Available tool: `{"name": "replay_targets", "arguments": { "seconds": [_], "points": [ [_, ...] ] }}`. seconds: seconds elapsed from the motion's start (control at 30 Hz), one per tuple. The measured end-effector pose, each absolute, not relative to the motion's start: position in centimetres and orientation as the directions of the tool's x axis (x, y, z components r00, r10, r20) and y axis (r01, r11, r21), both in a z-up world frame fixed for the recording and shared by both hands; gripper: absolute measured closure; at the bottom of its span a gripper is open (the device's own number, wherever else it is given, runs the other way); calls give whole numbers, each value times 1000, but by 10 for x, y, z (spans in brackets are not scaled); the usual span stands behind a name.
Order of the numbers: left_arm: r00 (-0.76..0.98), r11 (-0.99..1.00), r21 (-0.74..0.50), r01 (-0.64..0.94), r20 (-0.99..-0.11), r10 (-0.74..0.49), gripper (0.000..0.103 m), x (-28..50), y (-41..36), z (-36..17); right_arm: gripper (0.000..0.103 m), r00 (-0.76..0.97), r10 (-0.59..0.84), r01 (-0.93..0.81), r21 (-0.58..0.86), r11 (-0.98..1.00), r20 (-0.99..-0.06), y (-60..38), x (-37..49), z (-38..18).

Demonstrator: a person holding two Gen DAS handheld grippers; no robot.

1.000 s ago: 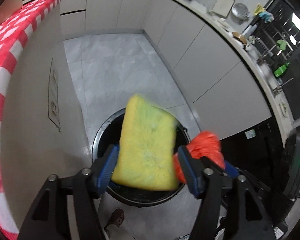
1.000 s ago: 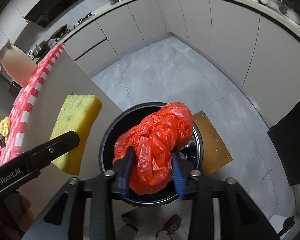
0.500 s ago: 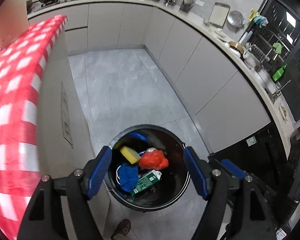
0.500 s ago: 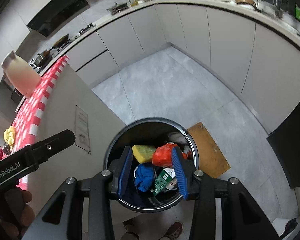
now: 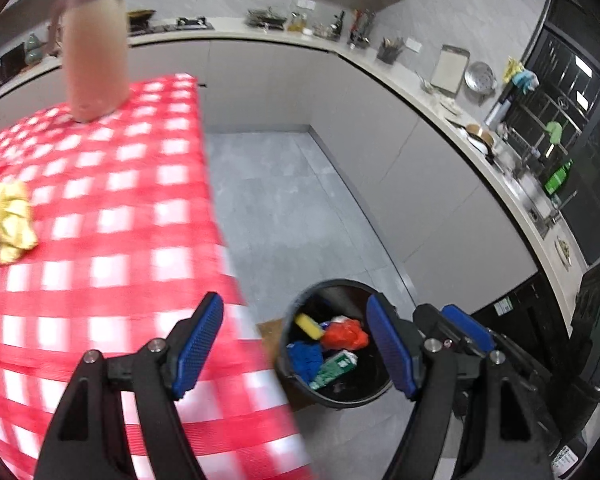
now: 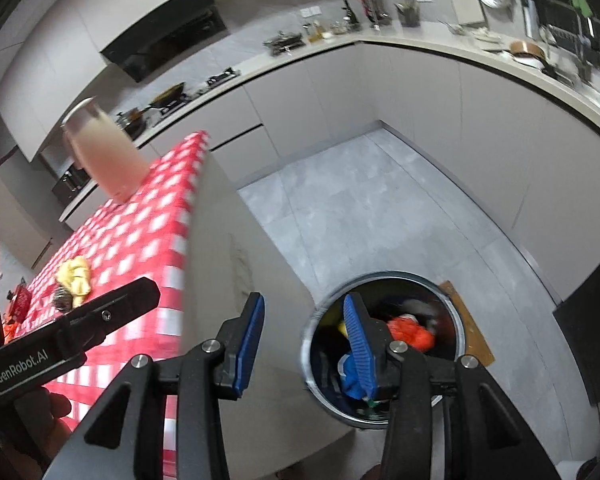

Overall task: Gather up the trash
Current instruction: 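Move both tools back to the steel wool and yellow cloth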

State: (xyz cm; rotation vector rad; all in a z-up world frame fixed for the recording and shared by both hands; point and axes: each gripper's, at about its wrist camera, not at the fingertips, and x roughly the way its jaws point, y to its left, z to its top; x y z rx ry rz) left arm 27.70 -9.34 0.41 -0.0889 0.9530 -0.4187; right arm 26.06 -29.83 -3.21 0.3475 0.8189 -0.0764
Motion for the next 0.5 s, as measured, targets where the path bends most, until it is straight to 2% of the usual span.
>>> {"name": "replay_targets", "arguments": {
  "seconds": [0.1, 0.5],
  "points": [
    [533, 927, -249, 279, -763, -366, 25, 278, -68, 11, 50, 698, 83, 163, 271, 949, -712, -270, 267, -22],
    [607, 967, -234, 100, -756, -246, 25, 289, 47, 14, 49, 684, 205, -12, 271, 963, -700, -151, 306, -10]
  ]
}}
